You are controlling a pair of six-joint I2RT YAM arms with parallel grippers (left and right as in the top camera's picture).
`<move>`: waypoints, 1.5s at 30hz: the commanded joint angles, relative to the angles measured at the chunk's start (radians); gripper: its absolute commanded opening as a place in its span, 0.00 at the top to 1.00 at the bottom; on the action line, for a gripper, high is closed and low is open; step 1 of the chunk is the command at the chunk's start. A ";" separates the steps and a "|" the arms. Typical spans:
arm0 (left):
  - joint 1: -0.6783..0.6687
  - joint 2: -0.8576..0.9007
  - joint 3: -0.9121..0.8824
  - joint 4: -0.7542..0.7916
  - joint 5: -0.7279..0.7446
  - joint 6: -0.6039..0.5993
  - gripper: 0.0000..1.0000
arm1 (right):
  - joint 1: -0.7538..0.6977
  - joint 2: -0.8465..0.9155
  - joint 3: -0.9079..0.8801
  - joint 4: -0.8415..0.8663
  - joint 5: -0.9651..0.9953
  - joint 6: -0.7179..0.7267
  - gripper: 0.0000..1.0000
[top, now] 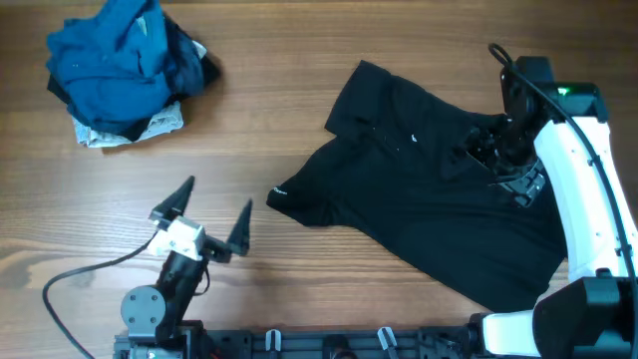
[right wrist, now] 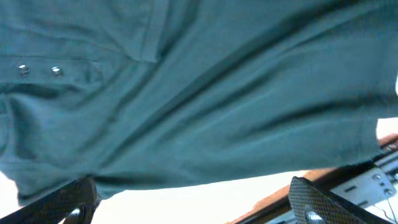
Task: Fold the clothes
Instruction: 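Drag the black shirt leftward to the table center with the right gripper, then reach the left gripper to the shirt's left side and grasp it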
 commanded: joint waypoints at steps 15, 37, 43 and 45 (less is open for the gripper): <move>-0.005 0.264 0.351 -0.201 0.108 -0.252 0.00 | 0.000 -0.558 0.006 -0.150 0.187 0.267 0.00; -0.107 0.649 1.036 -1.112 -0.005 -0.155 0.01 | -0.126 -0.346 0.007 -0.005 0.166 0.084 0.00; -0.310 0.639 1.036 -1.153 -0.196 -0.172 0.01 | -0.317 -0.232 0.007 0.000 0.041 -0.004 0.00; -0.385 0.641 1.037 -1.136 -0.256 -0.172 0.01 | -0.351 -0.221 0.007 -0.001 0.041 -0.005 0.00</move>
